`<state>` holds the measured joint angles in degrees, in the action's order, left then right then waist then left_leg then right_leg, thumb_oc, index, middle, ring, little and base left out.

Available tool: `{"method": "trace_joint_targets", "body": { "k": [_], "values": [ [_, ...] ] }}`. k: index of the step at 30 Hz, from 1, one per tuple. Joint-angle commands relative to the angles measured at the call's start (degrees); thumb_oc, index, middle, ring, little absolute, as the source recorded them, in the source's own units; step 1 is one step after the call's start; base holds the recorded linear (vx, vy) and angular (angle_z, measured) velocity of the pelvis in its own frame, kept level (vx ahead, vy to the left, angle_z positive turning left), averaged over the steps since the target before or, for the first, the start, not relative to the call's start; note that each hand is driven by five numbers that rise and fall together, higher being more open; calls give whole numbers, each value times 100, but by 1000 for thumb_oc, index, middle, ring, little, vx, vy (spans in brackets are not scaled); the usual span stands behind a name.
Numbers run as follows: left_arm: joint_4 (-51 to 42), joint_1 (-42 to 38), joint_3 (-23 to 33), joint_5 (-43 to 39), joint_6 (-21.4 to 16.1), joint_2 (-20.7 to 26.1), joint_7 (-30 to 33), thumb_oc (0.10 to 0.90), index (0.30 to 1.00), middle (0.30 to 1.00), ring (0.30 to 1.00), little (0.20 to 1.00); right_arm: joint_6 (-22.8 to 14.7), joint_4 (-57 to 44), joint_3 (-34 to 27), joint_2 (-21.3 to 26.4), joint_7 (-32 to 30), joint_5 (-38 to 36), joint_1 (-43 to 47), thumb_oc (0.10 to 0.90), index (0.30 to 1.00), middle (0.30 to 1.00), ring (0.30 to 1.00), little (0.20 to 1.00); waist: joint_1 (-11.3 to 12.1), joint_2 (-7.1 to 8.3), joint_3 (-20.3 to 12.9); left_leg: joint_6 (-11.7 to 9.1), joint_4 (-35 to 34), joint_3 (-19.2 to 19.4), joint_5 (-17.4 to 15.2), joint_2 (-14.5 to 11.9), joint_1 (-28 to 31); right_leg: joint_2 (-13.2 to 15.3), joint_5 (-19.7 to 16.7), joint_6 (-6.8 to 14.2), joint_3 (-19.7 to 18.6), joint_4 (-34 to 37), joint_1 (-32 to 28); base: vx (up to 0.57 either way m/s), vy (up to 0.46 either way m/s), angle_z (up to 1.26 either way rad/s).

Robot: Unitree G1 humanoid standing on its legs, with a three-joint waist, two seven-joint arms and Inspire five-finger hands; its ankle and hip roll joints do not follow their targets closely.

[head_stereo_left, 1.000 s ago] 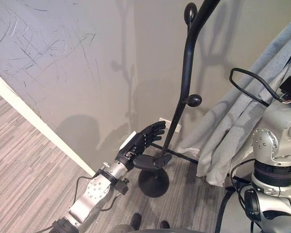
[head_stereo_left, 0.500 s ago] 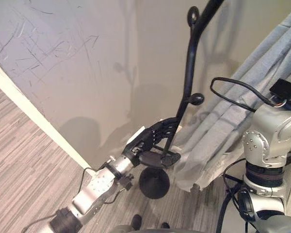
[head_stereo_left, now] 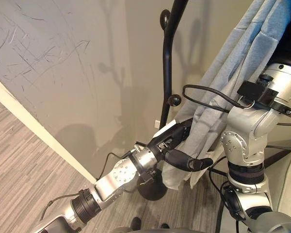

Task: Hang the clothes on the sofa on the clothes rack.

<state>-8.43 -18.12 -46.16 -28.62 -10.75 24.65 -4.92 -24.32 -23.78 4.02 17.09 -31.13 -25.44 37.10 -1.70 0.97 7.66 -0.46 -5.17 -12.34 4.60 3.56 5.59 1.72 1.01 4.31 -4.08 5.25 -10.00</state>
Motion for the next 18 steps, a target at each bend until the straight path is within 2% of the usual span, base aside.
{"method": "trace_joint_targets", "body": {
  "k": [1, 7, 11, 12, 14, 16, 17, 18],
  "values": [
    [-228, -72, 237, -22, -546, -242, 89, 800, 900, 900, 900, 900, -271, -193, -96, -45, 318, -114, 440, 400, 300, 300, 300, 300, 100, 217, -641, -343, 17, 372, -65, -625, -490, -80, -7, -123, 252, -178, 236, -23, -36, 4],
    [51, -306, 1, 415, -588, -399, 215, 800, 900, 900, 900, 900, -396, -98, 13, -106, 440, -452, 483, 400, 300, 300, 300, 300, 98, 259, -620, -404, 17, 276, 10, -668, -572, -148, -1, -170, 343, -152, 243, -11, -35, 9],
    [1099, -822, -320, 979, -614, -1055, 735, 800, 900, 900, 900, 900, -452, -138, 119, -201, 333, -470, 544, 400, 300, 300, 300, 300, 19, 311, -617, -445, 17, 215, 23, -675, -617, -176, 21, -200, 388, -139, 234, 3, -30, 8],
    [1144, -844, -336, 1001, -639, -1089, 752, 800, 900, 900, 900, 900, -451, -141, 114, -190, 331, -467, 549, 400, 300, 300, 300, 300, 21, 302, -606, -445, 17, 204, 61, -673, -636, -176, -2, -197, 396, -147, 254, -20, -28, 11],
    [1975, -1112, -453, 1350, -577, -1504, 1132, 800, 900, 900, 900, 900, -489, -193, 164, -274, 256, -438, 535, 400, 300, 300, 300, 300, -37, 338, -610, -468, 17, 200, 50, -673, -650, -194, 14, -212, 410, -133, 258, 13, -39, 6],
    [2295, -1191, -470, 1400, -600, -1703, 1285, 582, 573, 573, 573, 573, -529, -228, 198, -294, 200, -420, 529, 400, 300, 300, 300, 300, -52, 334, -593, -480, 17, 198, 96, -677, -681, -200, -13, -210, 419, -137, 284, -1, -21, 0],
    [2760, -1324, -513, 1521, -574, -1904, 1506, 400, 300, 300, 300, 300, -584, -276, 225, -319, 121, -407, 476, 400, 300, 300, 300, 300, -83, 348, -586, -487, 17, 201, 63, -695, -679, -207, 9, -216, 420, -124, 282, -3, -35, 0],
    [2903, -1356, -534, 1570, -560, -1949, 1576, 400, 300, 300, 300, 300, -598, -308, 229, -309, 94, -392, 456, 400, 300, 300, 300, 300, -102, 353, -579, -492, 17, 203, 64, -702, -685, -210, 5, -214, 417, -122, 294, 11, -49, 1]
  ]
}}
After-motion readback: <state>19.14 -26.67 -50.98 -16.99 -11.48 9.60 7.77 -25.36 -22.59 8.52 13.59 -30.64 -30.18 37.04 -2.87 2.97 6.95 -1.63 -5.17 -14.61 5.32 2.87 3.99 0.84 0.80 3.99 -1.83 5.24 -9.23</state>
